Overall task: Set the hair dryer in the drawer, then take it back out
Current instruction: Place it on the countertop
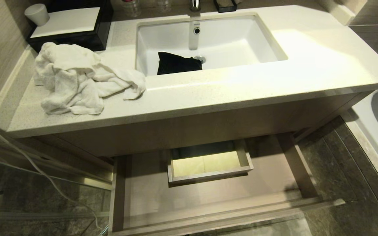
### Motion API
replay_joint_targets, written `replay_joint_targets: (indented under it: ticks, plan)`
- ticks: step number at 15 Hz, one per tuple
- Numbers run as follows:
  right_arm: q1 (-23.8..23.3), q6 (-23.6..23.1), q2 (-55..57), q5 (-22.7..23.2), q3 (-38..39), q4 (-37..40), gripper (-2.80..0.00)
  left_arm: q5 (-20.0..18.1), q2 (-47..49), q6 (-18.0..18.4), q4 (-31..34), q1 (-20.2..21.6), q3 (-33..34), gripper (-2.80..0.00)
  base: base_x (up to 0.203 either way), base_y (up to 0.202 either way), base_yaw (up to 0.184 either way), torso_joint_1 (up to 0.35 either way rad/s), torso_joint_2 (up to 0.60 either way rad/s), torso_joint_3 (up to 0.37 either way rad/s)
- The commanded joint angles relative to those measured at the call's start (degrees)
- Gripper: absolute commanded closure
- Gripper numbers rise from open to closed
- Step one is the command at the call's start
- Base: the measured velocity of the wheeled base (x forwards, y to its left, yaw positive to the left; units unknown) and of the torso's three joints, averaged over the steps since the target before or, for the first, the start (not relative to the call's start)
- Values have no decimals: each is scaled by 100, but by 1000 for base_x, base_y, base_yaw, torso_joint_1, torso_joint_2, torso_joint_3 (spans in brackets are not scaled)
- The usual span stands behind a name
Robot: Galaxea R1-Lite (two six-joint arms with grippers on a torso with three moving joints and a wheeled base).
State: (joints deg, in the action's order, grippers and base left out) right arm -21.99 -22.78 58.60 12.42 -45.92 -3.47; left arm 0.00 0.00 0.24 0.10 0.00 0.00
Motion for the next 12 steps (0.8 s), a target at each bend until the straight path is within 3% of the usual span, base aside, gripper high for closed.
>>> replay_joint_targets:
  ticks: [1, 6, 12]
  plan:
    - [-7, -78, 55, 6, -13, -75, 0, 0, 0, 2, -1, 0, 0, 0, 0, 0, 0, 315, -63, 259]
    - [-7, -133, 37, 6, 31, -92, 0, 0, 0, 2, -1, 0, 9, 0, 0, 0, 0, 298, -73, 224]
    - [-7, -139, 91, -11, -76, -64, 0, 0, 0, 2, -1, 0, 9, 0, 0, 0, 0, 38, -12, 28]
